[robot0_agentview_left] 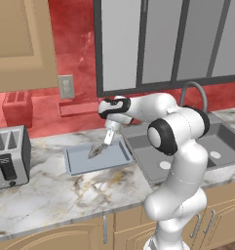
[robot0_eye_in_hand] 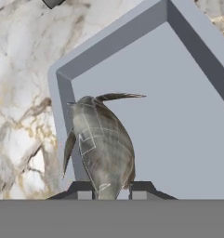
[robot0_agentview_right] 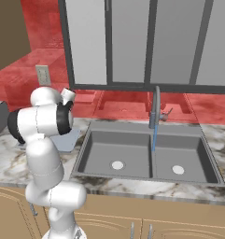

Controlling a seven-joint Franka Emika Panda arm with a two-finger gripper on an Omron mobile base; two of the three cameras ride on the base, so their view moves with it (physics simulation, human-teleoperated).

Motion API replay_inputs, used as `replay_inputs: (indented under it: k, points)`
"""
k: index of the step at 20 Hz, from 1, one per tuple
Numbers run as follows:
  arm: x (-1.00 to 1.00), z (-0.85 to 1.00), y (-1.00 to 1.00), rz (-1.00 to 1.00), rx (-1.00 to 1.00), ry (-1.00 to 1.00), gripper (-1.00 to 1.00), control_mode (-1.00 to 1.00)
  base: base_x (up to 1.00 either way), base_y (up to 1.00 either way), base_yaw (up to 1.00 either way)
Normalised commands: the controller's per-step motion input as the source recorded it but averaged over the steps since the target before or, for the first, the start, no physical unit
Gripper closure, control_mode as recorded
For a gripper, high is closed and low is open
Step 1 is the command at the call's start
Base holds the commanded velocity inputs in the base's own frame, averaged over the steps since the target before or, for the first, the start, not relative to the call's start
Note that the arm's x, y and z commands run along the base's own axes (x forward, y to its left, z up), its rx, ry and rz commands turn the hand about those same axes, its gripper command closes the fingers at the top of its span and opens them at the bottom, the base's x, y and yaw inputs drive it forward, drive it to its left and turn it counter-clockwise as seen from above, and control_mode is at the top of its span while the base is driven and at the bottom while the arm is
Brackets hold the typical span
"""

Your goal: Take the fish out of the fridge, briefly rinse it in the sink, and place it on the tray next to the sink.

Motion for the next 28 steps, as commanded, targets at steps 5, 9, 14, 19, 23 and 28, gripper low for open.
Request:
replay_inputs:
  k: [5, 9, 14, 19, 23, 28]
  points:
    - [0.42, 0.0, 0.01, 0.0, 0.0, 0.0, 1.0, -1.0, 0.0, 0.0, 0.0]
    - [0.35, -0.02, 0.05, 0.0, 0.0, 0.02, 1.0, -1.0, 0.0, 0.0, 0.0]
    - [0.25, -0.15, 0.13, 0.0, 0.0, 0.05, 1.0, -1.0, 0.0, 0.0, 0.0]
    - [0.08, -0.34, 0.11, 0.0, 0.0, 0.07, 1.0, -1.0, 0.0, 0.0, 0.0]
    - [0.0, -0.33, 0.02, 0.0, 0.0, 0.05, 1.0, -1.0, 0.0, 0.0, 0.0]
    - [0.0, -0.26, 0.0, 0.0, 0.0, 0.04, 1.0, -1.0, 0.0, 0.0, 0.0]
